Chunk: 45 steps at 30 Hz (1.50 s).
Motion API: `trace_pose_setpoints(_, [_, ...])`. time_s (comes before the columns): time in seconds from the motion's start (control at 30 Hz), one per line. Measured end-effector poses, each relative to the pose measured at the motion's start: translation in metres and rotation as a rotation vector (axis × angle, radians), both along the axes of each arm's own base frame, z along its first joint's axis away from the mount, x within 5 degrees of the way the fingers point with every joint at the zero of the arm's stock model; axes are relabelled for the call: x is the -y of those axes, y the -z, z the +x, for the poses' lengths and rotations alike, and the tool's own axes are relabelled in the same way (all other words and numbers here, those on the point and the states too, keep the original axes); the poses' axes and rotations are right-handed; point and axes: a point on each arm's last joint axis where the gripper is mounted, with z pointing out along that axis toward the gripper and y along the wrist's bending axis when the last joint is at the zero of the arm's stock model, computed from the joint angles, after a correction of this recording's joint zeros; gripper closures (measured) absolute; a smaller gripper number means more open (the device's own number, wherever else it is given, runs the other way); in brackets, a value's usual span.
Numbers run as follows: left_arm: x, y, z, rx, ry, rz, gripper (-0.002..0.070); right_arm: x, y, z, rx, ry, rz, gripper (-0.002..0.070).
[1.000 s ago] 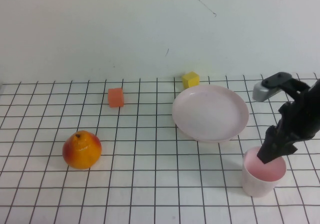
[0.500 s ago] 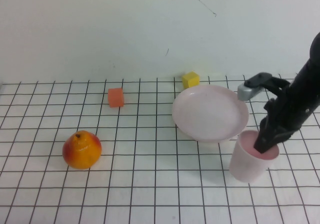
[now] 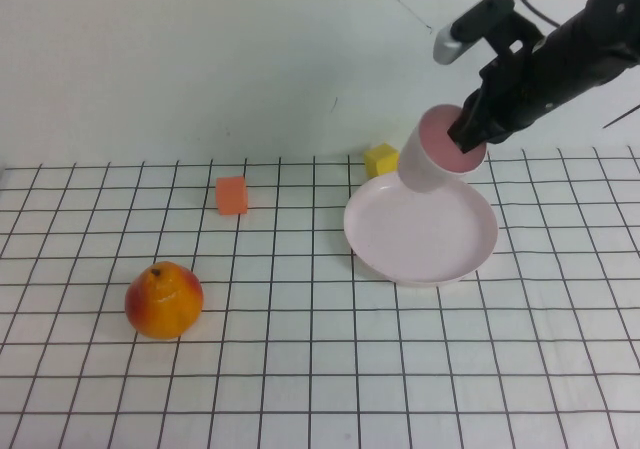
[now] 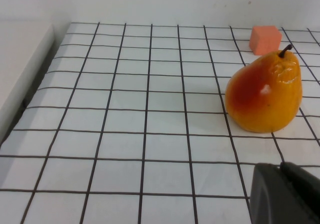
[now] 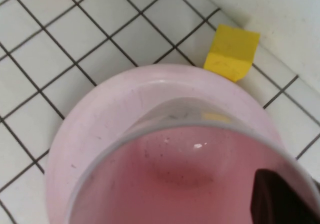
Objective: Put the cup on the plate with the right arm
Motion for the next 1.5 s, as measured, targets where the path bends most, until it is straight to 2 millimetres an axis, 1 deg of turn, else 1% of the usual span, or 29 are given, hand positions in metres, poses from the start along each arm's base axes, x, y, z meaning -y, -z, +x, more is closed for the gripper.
trace_pose_setpoints(0.07, [0.000, 0.000, 0.000, 0.000, 0.000, 0.000, 0.0678, -0.003, 0.021, 0.009, -0.034, 0.001, -0.008, 0.0654])
trace_pose_setpoints(0.17, [0.000, 0.000, 0.000, 0.000, 0.000, 0.000, 0.0678, -0.005, 0.047, 0.017, -0.090, 0.014, -0.024, 0.0654])
trace_pose_setpoints(0.23, [0.000, 0.000, 0.000, 0.000, 0.000, 0.000, 0.0678, -0.006, 0.058, 0.019, -0.116, 0.019, -0.028, 0.0655])
trace_pose_setpoints(0.33, [0.000, 0.000, 0.000, 0.000, 0.000, 0.000, 0.0678, -0.007, 0.066, 0.020, -0.143, 0.021, -0.031, 0.0654])
trace_pose_setpoints(0.47, [0.000, 0.000, 0.000, 0.000, 0.000, 0.000, 0.0678, -0.007, 0.069, 0.020, -0.166, 0.055, -0.018, 0.0638])
trace_pose_setpoints(0.53, [0.000, 0.000, 0.000, 0.000, 0.000, 0.000, 0.0678, -0.008, 0.068, 0.020, -0.182, 0.073, -0.010, 0.0597])
trace_pose_setpoints(0.6, [0.000, 0.000, 0.000, 0.000, 0.000, 0.000, 0.0678, -0.008, 0.067, 0.020, -0.195, 0.084, -0.002, 0.0534])
trace_pose_setpoints(0.67, [0.000, 0.000, 0.000, 0.000, 0.000, 0.000, 0.0678, -0.009, 0.062, 0.020, -0.204, 0.089, 0.004, 0.0442])
trace_pose_setpoints(0.73, [0.000, 0.000, 0.000, 0.000, 0.000, 0.000, 0.0678, -0.010, 0.057, 0.021, -0.208, 0.096, 0.012, 0.0366])
trace_pose_setpoints(0.8, [0.000, 0.000, 0.000, 0.000, 0.000, 0.000, 0.0678, -0.010, 0.048, 0.022, -0.200, 0.091, 0.016, 0.0316])
trace_pose_setpoints(0.87, [0.000, 0.000, 0.000, 0.000, 0.000, 0.000, 0.0678, -0.011, 0.034, 0.023, -0.179, 0.085, 0.026, 0.0297])
trace_pose_setpoints(0.93, [0.000, 0.000, 0.000, 0.000, 0.000, 0.000, 0.0678, -0.011, 0.013, 0.023, -0.137, 0.077, 0.039, 0.0291])
trace_pose_setpoints(1.03, [0.000, 0.000, 0.000, 0.000, 0.000, 0.000, 0.0678, -0.009, -0.032, 0.018, -0.038, 0.072, 0.070, 0.0300])
trace_pose_setpoints(1.1, [0.000, 0.000, 0.000, 0.000, 0.000, 0.000, 0.0678, -0.004, -0.065, 0.011, 0.034, 0.076, 0.092, 0.0337])
trace_pose_setpoints(1.13, [0.000, 0.000, 0.000, 0.000, 0.000, 0.000, 0.0678, 0.000, -0.084, 0.006, 0.072, 0.077, 0.102, 0.0369])
trace_pose_setpoints(1.17, [0.000, 0.000, 0.000, 0.000, 0.000, 0.000, 0.0678, 0.004, -0.102, -0.001, 0.113, 0.073, 0.106, 0.0409])
trace_pose_setpoints(1.2, [0.000, 0.000, 0.000, 0.000, 0.000, 0.000, 0.0678, 0.006, -0.116, -0.008, 0.143, 0.062, 0.103, 0.0447])
trace_pose_setpoints(1.27, [0.000, 0.000, 0.000, 0.000, 0.000, 0.000, 0.0678, 0.016, -0.151, -0.027, 0.245, 0.031, 0.067, 0.0557])
trace_pose_setpoints(1.3, [0.000, 0.000, 0.000, 0.000, 0.000, 0.000, 0.0678, 0.020, -0.164, -0.035, 0.289, 0.018, 0.040, 0.0592])
trace_pose_setpoints(1.33, [0.000, 0.000, 0.000, 0.000, 0.000, 0.000, 0.0678, 0.025, -0.183, -0.049, 0.349, 0.001, 0.013, 0.0622])
trace_pose_setpoints(1.37, [0.000, 0.000, 0.000, 0.000, 0.000, 0.000, 0.0678, 0.029, -0.199, -0.061, 0.402, -0.011, -0.015, 0.0640])
trace_pose_setpoints(1.4, [0.000, 0.000, 0.000, 0.000, 0.000, 0.000, 0.0678, 0.033, -0.211, -0.071, 0.444, -0.018, -0.038, 0.0650])
trace_pose_setpoints(1.47, [0.000, 0.000, 0.000, 0.000, 0.000, 0.000, 0.0678, 0.044, -0.240, -0.097, 0.532, -0.013, -0.100, 0.0664])
trace_pose_setpoints(1.5, [0.000, 0.000, 0.000, 0.000, 0.000, 0.000, 0.0678, 0.049, -0.249, -0.108, 0.556, -0.006, -0.129, 0.0668])
